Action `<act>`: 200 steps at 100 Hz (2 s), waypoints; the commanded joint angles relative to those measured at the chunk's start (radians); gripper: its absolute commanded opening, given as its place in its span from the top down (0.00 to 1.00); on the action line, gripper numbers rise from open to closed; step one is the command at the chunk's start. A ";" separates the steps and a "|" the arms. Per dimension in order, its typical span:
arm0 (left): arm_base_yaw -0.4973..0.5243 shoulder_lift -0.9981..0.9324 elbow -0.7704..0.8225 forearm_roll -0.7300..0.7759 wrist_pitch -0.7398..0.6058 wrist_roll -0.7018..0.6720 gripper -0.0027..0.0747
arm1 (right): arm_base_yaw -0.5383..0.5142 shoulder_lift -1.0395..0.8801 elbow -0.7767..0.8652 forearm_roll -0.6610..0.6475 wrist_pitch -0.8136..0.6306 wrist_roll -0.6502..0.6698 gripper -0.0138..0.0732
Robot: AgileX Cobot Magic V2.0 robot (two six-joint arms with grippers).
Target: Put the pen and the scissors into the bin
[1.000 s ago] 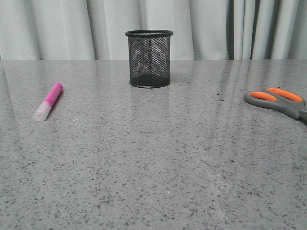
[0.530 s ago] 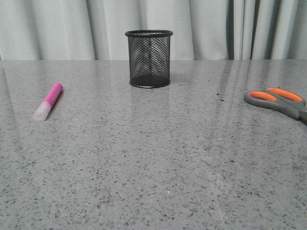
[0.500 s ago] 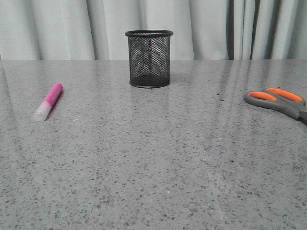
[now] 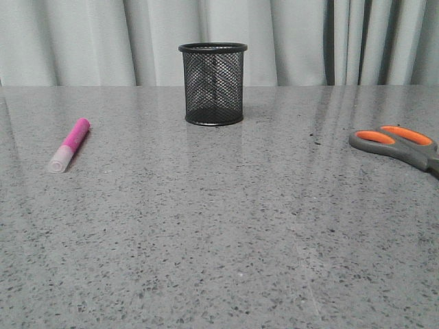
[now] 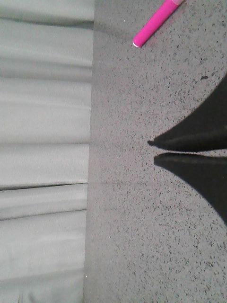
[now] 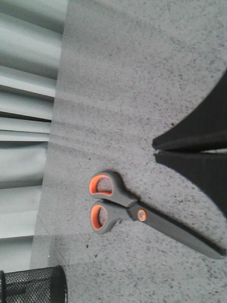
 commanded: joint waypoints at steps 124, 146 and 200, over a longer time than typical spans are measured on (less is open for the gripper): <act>-0.075 0.752 -0.671 -0.381 0.470 0.083 0.75 | -0.004 0.491 -0.475 0.488 0.148 -0.047 0.57; -0.095 1.057 -0.915 -0.341 0.641 0.029 0.72 | -0.004 0.509 -0.488 0.488 0.159 -0.047 0.57; -0.298 1.552 -1.287 -0.226 0.840 -0.171 0.61 | -0.004 0.509 -0.488 0.488 0.195 -0.047 0.57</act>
